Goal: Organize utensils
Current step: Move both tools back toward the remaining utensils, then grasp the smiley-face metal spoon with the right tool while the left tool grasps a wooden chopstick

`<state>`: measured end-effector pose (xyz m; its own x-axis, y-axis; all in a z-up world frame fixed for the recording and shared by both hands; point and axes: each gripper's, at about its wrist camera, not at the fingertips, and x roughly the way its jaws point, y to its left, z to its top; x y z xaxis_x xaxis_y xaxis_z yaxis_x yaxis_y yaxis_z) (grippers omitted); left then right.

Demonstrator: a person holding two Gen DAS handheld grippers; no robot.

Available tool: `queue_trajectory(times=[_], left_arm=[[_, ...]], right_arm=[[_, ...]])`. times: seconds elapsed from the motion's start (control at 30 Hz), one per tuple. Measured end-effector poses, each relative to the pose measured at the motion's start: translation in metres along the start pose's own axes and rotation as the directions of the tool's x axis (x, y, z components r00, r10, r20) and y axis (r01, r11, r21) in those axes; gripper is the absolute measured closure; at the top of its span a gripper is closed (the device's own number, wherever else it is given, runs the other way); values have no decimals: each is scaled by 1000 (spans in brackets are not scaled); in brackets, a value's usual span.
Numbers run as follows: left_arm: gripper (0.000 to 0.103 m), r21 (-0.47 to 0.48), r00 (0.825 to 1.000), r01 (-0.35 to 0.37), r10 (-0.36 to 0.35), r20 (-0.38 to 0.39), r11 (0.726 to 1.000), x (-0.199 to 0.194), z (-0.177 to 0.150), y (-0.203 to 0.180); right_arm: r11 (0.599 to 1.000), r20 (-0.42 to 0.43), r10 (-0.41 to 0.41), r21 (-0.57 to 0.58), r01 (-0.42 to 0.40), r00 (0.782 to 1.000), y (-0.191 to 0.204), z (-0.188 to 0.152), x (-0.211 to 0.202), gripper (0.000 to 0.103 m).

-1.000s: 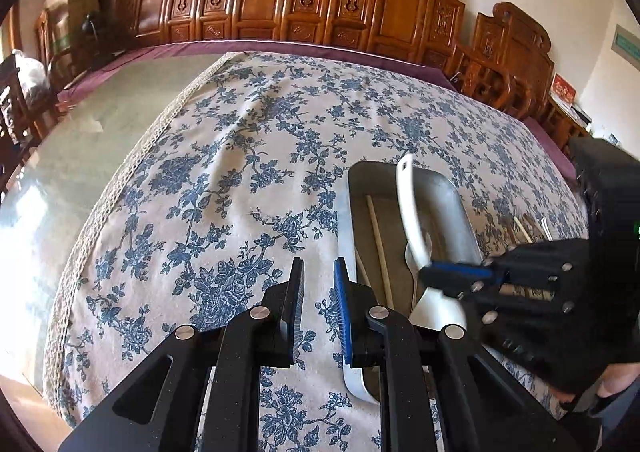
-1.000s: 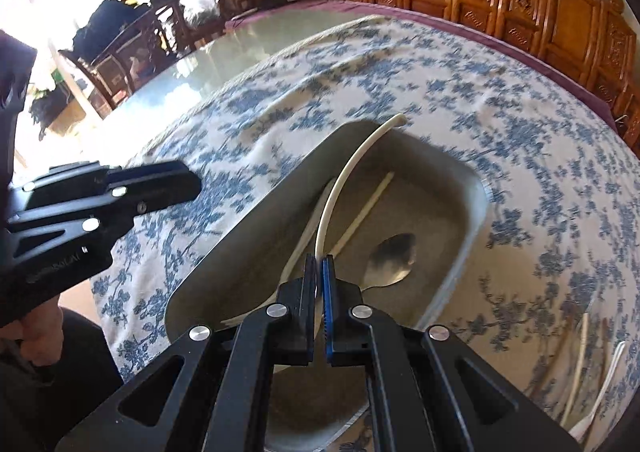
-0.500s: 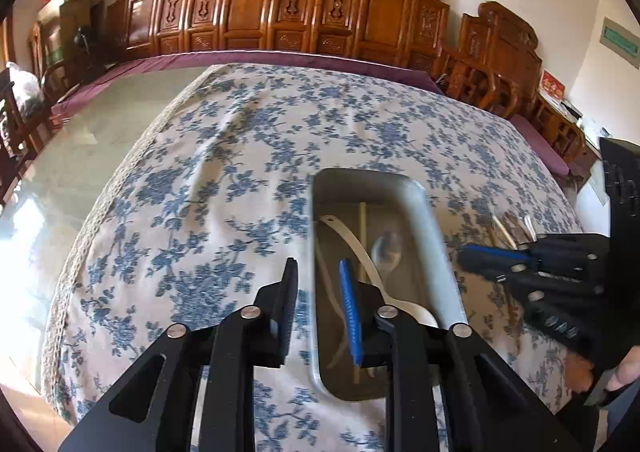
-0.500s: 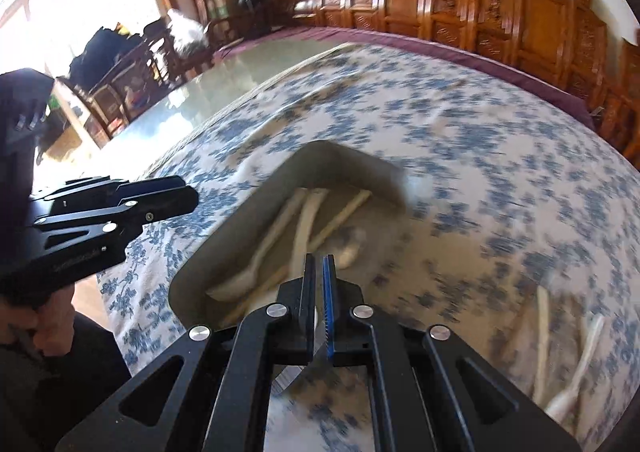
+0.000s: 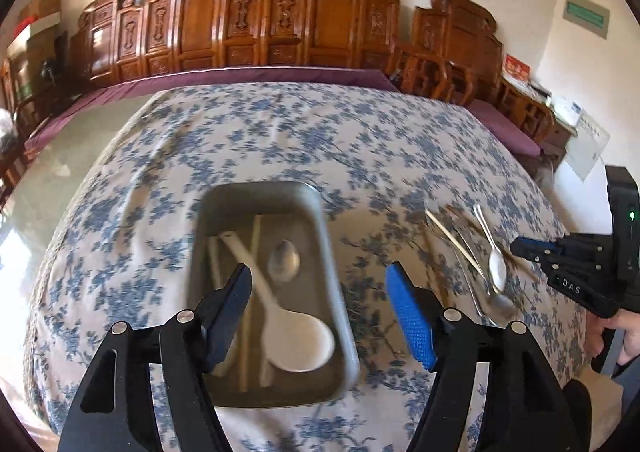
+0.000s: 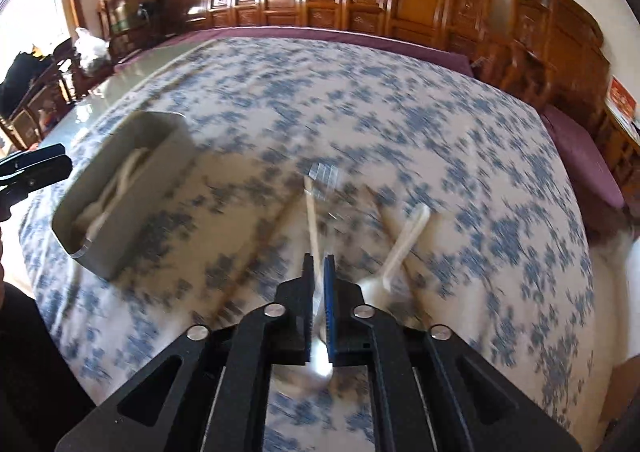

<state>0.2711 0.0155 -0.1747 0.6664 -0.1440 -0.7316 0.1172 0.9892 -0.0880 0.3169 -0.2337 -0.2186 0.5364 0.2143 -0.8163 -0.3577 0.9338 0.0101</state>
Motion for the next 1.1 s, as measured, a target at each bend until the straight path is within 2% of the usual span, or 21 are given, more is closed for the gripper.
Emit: queue_trajectory(times=[0.07,0.2,0.37,0.53,0.67,0.73,0.87,1.1], left_arm=[[36,13,1000,16,-15,-20,1000,5,-3,-11],[36,27,998,39,-37,-43,999,13,-8,-27],[36,35,997,46,-44,-57,998,24,-13,-44],[36,21,996,46,-44,-75,999,33,-15,-51],[36,18,994,63,-62,-91,998,37,-17,-54],[36,28,994,61,-58,-91,998,38,-18,-56],[36,30,993,62,-58,-99,998,40,-18,-56],[36,45,992,63,-58,-110,997,44,-20,-61]], right_arm=[[1000,-5,-1,9,1,1000,-4,-6,3,86],[1000,-21,5,15,-5,1000,-5,-16,13,86],[1000,-49,22,13,-22,999,2,-11,34,86],[1000,-96,12,25,-10,995,-3,-8,57,86],[998,-119,47,53,-41,992,-5,-9,66,86],[998,-112,50,48,-45,992,-3,-11,65,92],[994,-95,81,77,-74,992,-5,-11,59,95],[996,-55,74,51,-72,996,-2,-11,42,96]])
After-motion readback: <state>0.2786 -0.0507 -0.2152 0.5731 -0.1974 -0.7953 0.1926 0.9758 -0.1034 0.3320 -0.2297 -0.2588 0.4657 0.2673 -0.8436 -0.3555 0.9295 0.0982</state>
